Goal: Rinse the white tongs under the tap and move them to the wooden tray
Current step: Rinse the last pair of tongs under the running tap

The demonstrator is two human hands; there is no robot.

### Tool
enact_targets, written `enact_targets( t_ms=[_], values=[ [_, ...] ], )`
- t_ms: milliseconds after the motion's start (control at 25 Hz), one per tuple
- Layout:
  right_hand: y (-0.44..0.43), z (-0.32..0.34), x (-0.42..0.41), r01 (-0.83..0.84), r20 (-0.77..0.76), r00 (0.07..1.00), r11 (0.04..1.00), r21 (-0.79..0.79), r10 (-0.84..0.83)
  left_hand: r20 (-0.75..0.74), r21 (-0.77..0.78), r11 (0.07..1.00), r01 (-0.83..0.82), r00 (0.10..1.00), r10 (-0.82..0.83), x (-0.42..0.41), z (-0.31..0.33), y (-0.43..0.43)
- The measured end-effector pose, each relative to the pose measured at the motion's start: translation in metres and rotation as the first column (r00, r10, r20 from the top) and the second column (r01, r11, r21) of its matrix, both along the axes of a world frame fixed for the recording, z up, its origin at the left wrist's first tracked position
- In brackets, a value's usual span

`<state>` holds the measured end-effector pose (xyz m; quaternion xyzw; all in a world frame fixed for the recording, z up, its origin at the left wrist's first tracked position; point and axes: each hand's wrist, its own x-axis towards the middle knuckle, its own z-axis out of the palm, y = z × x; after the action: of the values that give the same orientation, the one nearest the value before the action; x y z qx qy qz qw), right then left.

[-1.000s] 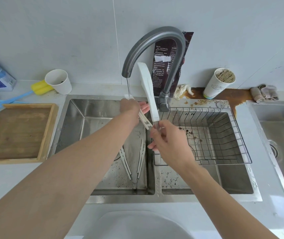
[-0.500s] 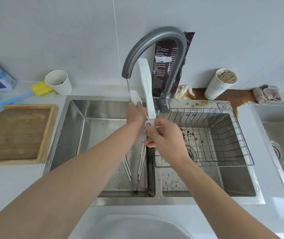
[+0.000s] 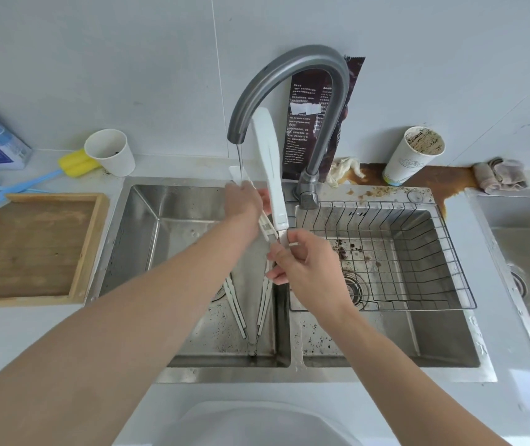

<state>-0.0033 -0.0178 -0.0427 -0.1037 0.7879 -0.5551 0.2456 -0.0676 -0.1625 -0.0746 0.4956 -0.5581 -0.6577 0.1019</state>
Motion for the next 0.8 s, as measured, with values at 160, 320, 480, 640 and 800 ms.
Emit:
enact_targets(
  t_ms=[160, 320, 480, 640, 800],
  values=[
    [-0.002, 0.000, -0.006, 0.014, 0.016, 1.000, 1.000, -0.012, -0.014, -0.016, 0.061, 0.996, 0.068, 0.998, -0.067, 0.004, -0.007, 0.016],
    [0.009, -0.004, 0.009, -0.058, 0.008, 0.998, 0.998, -0.010, 0.058, -0.046, 0.123, 0.990, -0.067, 0.996, 0.073, -0.003, 0.004, -0.014],
    [0.011, -0.005, 0.005, -0.042, 0.029, 0.999, 0.998, -0.044, 0.043, -0.141, 0.187, 0.976, -0.112, 0.980, 0.140, -0.003, 0.009, -0.021],
    [0.003, -0.008, -0.001, -0.009, 0.097, 0.995, 0.995, -0.096, 0.019, -0.070, 0.040, 0.999, 0.016, 0.997, -0.013, 0.021, 0.001, 0.016],
    [0.012, -0.020, 0.008, -0.034, 0.165, 0.985, 0.994, -0.108, 0.051, -0.190, 0.198, 0.980, 0.027, 0.982, 0.012, 0.043, -0.005, 0.015]
  ],
)
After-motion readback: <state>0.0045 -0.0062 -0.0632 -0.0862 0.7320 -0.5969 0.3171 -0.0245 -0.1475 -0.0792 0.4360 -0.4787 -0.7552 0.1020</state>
